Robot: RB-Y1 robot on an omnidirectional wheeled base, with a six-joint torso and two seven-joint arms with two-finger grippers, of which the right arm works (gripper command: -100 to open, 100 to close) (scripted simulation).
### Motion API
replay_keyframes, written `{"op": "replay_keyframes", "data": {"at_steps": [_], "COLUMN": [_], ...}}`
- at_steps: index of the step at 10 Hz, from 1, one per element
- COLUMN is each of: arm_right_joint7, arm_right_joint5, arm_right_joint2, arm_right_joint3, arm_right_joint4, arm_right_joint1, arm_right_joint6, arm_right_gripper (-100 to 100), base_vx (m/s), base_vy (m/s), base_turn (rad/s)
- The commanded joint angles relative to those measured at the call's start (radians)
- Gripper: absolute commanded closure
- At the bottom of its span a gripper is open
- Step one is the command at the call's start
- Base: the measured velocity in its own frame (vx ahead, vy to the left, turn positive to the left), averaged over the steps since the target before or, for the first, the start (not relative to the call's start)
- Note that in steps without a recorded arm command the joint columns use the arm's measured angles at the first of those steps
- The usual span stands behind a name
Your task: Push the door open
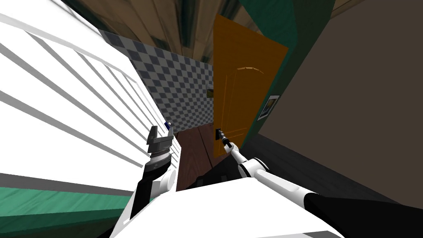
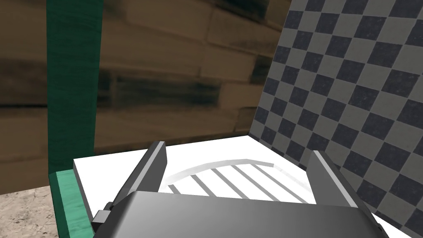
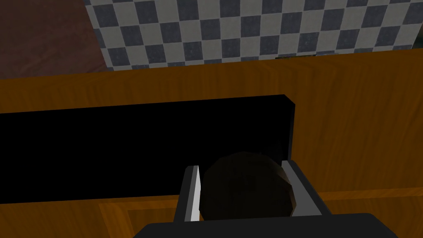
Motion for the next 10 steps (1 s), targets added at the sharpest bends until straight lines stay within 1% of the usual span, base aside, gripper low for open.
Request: {"op": "replay_keyframes", "data": {"at_steps": [1, 2, 3, 5, 6, 7, 8, 10], "arm_right_joint7": [0.016, 0.016, 0.028, 0.039, 0.039, 0.051, 0.055, 0.070], "arm_right_joint5": [-0.012, -0.012, -0.020, -0.029, -0.029, -0.037, -0.040, -0.050], "arm_right_joint2": [-0.014, -0.014, -0.019, -0.024, -0.024, -0.030, -0.031, -0.038], "arm_right_joint3": [-0.031, -0.031, -0.050, -0.070, -0.070, -0.089, -0.096, -0.120], "arm_right_joint4": [0.002, 0.002, 0.003, 0.004, 0.004, 0.006, 0.006, 0.008], "arm_right_joint1": [-0.008, -0.008, -0.006, -0.004, -0.004, -0.002, -0.001, 0.002], "arm_right_joint6": [0.000, 0.000, 0.003, 0.006, 0.006, 0.009, 0.010, 0.013], "arm_right_gripper": [100, 100, 100, 100, 100, 100, 100, 100], "base_vx": [0.162, 0.122, 0.146, 0.156, 0.108, 0.150, 0.159, 0.165], "base_vy": [0.159, 0.108, 0.137, 0.151, 0.078, 0.129, 0.144, 0.149], "base_turn": [-0.079, -0.040, -0.061, -0.066, -0.027, -0.068, -0.084, -0.070]}}
